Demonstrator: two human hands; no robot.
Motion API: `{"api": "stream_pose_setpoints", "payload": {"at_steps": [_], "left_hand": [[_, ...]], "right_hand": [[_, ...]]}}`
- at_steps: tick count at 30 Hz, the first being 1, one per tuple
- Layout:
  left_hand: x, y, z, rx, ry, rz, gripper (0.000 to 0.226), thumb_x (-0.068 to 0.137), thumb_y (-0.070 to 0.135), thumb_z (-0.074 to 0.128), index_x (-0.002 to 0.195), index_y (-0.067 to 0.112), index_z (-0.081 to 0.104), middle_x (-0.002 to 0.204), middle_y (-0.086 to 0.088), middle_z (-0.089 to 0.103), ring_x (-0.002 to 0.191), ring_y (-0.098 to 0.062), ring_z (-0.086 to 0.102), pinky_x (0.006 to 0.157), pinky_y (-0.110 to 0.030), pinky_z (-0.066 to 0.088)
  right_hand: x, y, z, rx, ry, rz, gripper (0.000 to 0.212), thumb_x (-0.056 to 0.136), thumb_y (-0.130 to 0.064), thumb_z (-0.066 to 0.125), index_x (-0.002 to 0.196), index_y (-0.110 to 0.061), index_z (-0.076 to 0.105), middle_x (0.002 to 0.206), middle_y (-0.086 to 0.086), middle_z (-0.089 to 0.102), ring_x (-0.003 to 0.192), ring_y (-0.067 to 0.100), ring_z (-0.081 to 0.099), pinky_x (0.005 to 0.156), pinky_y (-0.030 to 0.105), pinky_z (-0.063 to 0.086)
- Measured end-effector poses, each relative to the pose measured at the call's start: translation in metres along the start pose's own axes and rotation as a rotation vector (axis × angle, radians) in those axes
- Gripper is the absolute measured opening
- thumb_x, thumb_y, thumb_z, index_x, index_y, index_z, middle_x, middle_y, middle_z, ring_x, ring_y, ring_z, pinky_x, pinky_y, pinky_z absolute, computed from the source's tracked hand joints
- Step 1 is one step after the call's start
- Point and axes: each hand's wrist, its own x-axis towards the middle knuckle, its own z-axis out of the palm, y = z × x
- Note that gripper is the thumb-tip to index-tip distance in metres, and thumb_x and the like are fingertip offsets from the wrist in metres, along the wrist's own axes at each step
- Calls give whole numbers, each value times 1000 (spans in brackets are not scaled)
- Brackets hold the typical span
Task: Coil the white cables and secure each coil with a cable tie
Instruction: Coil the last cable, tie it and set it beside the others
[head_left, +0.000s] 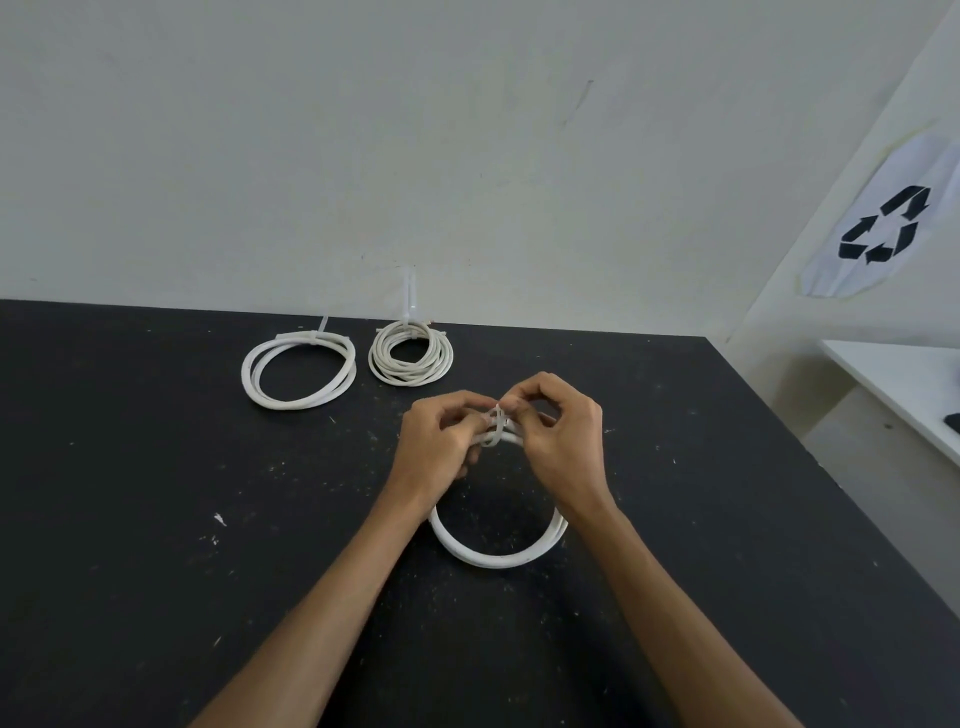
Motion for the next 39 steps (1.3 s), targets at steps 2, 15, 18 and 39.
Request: {"api": "stream_pose_setpoints", "payload": {"at_steps": [2, 15, 18, 39], "left_hand": [[-3, 0, 1, 66, 5, 72, 19, 97, 8, 68, 99, 19, 84, 68, -4, 72, 57, -16, 62, 47, -23, 41], [-3, -7, 1, -10, 39, 74, 13, 97, 9, 76, 107, 12, 83, 83, -4, 80, 60, -3, 66, 52, -14, 45], [-3, -12, -1, -29, 69, 58, 11, 96, 9, 76, 105, 11, 83, 71, 8, 74, 57, 1, 60, 53, -11, 41], [6, -31, -9, -186, 311, -73, 13, 101, 16, 71, 105, 17, 83, 67, -2, 60, 59, -13, 42, 45, -24, 30]], "right_hand": [[0, 0, -1, 25, 0, 19, 17, 96, -2, 75, 86, -16, 75, 84, -7, 74, 85, 16, 73, 78, 32, 63], [2, 13, -17, 320, 28, 231, 28, 88, 14, 65, 102, -10, 71, 100, 12, 74, 102, 30, 73, 91, 40, 63], [-9, 23, -26, 212, 26, 280, 23, 97, -1, 70, 109, -20, 74, 103, -1, 76, 100, 15, 74, 88, 32, 62], [-46, 24, -29, -92, -24, 208, 23, 100, -23, 76, 121, -31, 77, 90, -10, 76, 85, 10, 74, 78, 28, 63]]}}
